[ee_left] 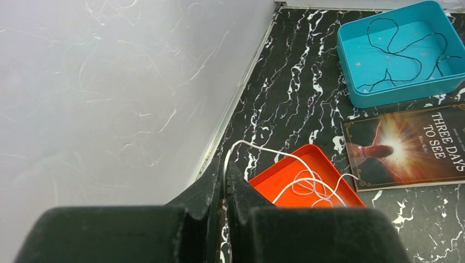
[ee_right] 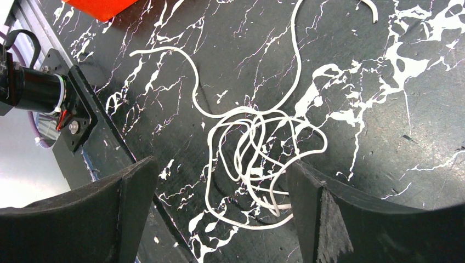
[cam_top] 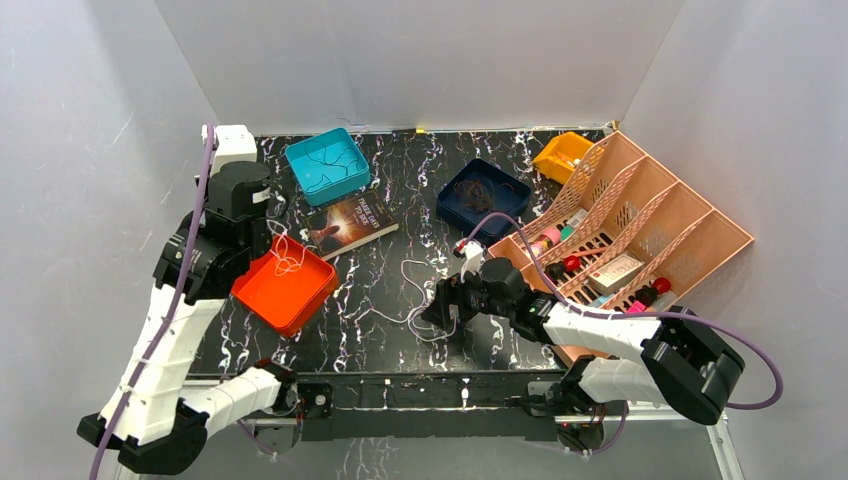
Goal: Untangle the cables
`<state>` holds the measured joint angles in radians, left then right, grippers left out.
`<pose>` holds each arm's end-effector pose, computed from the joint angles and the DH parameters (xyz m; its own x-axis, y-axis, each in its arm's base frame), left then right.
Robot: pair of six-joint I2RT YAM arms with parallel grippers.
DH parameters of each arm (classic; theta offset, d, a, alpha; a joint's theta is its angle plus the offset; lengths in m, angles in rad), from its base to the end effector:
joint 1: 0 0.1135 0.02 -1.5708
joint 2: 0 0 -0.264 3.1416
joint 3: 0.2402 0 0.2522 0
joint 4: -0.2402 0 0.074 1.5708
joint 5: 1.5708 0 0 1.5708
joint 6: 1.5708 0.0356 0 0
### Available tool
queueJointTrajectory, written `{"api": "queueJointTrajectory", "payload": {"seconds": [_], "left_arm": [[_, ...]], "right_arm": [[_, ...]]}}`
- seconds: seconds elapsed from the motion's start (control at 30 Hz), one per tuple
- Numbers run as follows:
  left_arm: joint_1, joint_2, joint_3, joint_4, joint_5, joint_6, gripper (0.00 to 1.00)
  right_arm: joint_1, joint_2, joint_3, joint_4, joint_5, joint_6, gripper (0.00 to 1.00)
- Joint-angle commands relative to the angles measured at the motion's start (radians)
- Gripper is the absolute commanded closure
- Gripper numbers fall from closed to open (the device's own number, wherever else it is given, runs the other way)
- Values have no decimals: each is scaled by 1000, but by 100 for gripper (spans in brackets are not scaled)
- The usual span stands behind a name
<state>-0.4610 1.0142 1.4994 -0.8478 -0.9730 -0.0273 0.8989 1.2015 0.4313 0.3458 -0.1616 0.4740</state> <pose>0.1538 -0.0436 0.4716 -0.3055 0.1346 -0.9426 -0.4503 0.8519 0.2676 0.1460 0.1928 0.1873 -0.6223 -0.0587 -0.7806 -0.6515 0.5916 0.4749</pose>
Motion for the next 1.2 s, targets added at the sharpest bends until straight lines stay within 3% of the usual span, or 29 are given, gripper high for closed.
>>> {"api": "queueJointTrajectory", "payload": {"seconds": [0.0,0.3,0.6,0.93,1.17], "left_arm": [[4,-25,46,-29,-72,-1,100],[4,-32,152,-19,-62,53,100],[4,-60,14,-51,-50,-17,100],[8,-36,-225,-48,86,-185,100],[133,0,-337,-28,174,-264,100]], "right_arm": [[6,-7,44,39,-9,-6,6],[6,9,48,59,-18,1,5],[6,8,44,54,-23,2,5],[6,18,54,59,-34,4,5],[6,-6,41,45,-22,-7,4]]}}
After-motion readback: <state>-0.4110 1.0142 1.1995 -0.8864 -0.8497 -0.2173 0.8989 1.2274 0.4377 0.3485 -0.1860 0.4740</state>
